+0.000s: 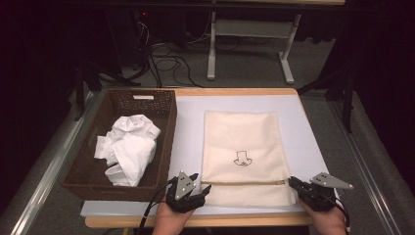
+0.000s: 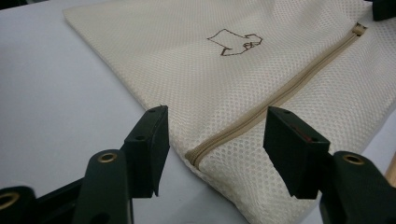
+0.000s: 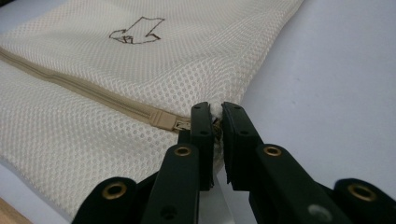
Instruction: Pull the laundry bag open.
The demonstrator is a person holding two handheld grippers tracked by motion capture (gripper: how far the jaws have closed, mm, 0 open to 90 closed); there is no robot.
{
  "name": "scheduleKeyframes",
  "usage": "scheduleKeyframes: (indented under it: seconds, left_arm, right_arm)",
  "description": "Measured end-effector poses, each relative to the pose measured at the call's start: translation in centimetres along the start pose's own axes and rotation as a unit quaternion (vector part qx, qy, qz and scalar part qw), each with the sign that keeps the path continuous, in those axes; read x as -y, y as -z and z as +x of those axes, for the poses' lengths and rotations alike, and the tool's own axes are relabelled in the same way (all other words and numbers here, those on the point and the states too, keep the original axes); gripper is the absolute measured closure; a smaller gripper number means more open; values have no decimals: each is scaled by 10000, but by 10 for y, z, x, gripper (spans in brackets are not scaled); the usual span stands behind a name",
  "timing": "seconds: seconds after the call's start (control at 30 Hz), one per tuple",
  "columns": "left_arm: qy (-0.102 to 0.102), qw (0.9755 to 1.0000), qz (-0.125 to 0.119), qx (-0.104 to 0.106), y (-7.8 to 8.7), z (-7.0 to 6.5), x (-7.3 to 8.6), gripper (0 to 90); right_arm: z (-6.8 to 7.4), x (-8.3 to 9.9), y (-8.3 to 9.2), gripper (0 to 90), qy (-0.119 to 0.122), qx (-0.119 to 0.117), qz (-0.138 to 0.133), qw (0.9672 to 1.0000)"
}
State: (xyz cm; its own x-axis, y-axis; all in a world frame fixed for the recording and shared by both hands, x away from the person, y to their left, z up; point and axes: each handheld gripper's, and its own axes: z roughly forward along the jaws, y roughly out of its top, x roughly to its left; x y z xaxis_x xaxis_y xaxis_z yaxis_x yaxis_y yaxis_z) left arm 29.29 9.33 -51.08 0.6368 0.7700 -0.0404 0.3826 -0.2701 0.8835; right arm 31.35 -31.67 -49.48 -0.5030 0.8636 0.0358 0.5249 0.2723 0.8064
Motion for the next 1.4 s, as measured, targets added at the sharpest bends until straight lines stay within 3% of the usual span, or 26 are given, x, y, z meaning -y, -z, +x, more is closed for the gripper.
scheduleKeyframes:
  seconds: [0.23, 0.4, 0.6, 0.73, 0.83, 0.97, 1.1, 1.2, 1.4]
  left_arm:
    - [115, 9997, -193, 14, 3, -3, -4, 401]
    - [162, 9994, -255, 137, 2, -8, -6, 391]
    - [180, 9990, -327, 258, -5, -13, -13, 434]
    - [312, 9978, -425, 401, -14, -17, -23, 468]
    - [274, 9975, -488, 438, -19, -22, -27, 495]
    - [214, 9962, -473, 706, -36, -37, -37, 583]
    - [117, 9941, -455, 978, -49, -51, -44, 766]
    - [6, 9937, -456, 1023, -58, -61, -49, 848]
    - [-9, 9922, -435, 1165, -74, -75, -55, 888]
  right_arm:
    - [2, -2, 9, 851, 43, -39, -324, 9995]
    - [3, -4, 15, 852, 99, -61, -606, 9981]
    - [3, -6, 17, 852, 71, -83, -710, 9974]
    - [4, -9, 19, 851, 69, -112, -807, 9967]
    - [4, -10, 20, 852, 72, -150, -846, 9963]
    - [5, -11, 21, 850, 150, -214, -907, 9955]
    - [6, -12, 21, 851, 209, -237, -932, 9951]
    - [7, -12, 22, 851, 237, -250, -959, 9948]
    - [9, -13, 22, 852, 235, -275, -972, 9946]
